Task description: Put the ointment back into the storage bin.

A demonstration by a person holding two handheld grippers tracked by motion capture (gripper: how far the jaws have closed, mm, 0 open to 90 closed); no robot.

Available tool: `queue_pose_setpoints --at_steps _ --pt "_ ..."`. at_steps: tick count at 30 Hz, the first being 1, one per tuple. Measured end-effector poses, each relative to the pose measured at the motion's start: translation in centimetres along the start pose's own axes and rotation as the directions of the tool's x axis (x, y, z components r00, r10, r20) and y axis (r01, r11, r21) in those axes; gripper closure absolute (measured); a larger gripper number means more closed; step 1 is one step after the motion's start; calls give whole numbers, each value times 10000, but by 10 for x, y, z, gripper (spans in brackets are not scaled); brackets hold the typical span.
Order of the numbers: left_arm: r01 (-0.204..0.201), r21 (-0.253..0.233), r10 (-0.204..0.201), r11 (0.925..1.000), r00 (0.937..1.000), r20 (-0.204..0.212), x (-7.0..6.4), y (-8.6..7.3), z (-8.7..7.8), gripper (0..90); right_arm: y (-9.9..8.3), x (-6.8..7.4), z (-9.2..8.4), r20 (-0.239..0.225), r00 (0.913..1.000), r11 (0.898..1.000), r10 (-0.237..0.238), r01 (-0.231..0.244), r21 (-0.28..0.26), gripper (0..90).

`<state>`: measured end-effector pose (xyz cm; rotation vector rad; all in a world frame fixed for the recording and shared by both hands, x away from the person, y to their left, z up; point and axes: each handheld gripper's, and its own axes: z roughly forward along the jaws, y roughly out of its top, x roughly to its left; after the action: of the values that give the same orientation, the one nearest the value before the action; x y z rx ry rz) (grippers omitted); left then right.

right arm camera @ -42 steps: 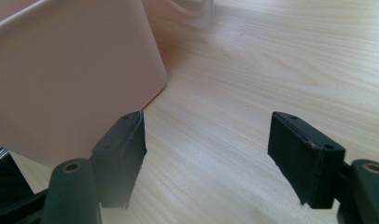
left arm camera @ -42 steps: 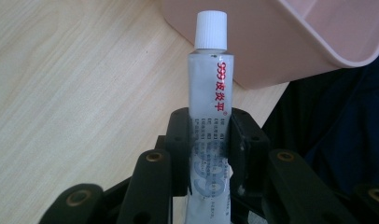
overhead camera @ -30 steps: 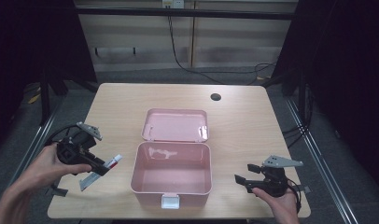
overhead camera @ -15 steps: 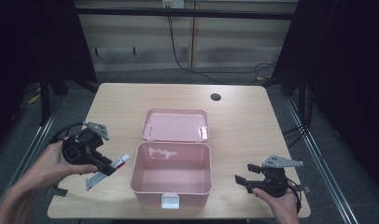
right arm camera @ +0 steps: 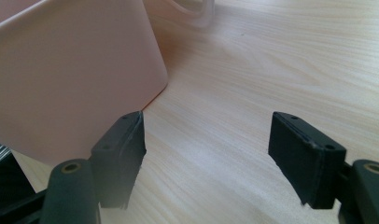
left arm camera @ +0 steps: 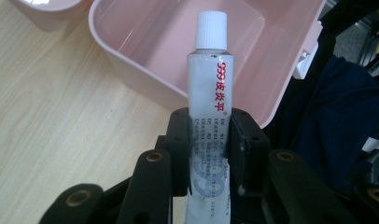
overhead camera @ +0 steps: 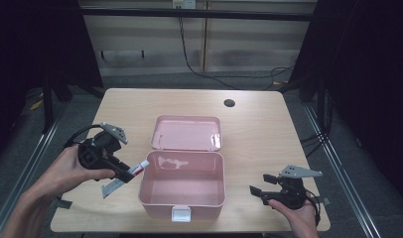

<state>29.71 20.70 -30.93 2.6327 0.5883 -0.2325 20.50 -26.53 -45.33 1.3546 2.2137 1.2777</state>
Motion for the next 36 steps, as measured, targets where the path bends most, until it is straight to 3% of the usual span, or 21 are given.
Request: queue_pose_setpoints --at_steps 6,10,14,18,22,26,30,36 --pt "-320 236 323 9992 9994 -112 -3 11 3 710 0 0 0 -13 10000 10000 -1 1 -7 274" --pt "-559 207 559 9982 9984 30 -8 21 5 710 0 0 0 2 10000 10000 -20 20 -20 273" --pt "-510 135 510 9986 9987 7 -11 27 6 710 0 0 0 -11 10000 10000 -20 20 -22 273" --pt "-962 157 957 9952 9950 289 -18 39 9 709 0 0 0 -49 10000 10000 22 -22 -42 271" --pt "-1232 271 1225 9920 9921 271 -24 48 14 709 0 0 -1 -76 10000 9999 3 -4 -150 256" --pt "-1281 228 1273 9915 9913 343 -28 55 15 709 0 0 -1 -63 10000 9999 -1 0 -158 242" --pt "-1574 135 1566 9874 9866 467 -32 62 15 708 0 0 -1 -52 10000 9999 15 -16 -168 226" --pt "-1781 262 1766 9837 9828 537 -36 75 26 708 1 0 -2 -149 9999 9993 63 -68 -364 181"
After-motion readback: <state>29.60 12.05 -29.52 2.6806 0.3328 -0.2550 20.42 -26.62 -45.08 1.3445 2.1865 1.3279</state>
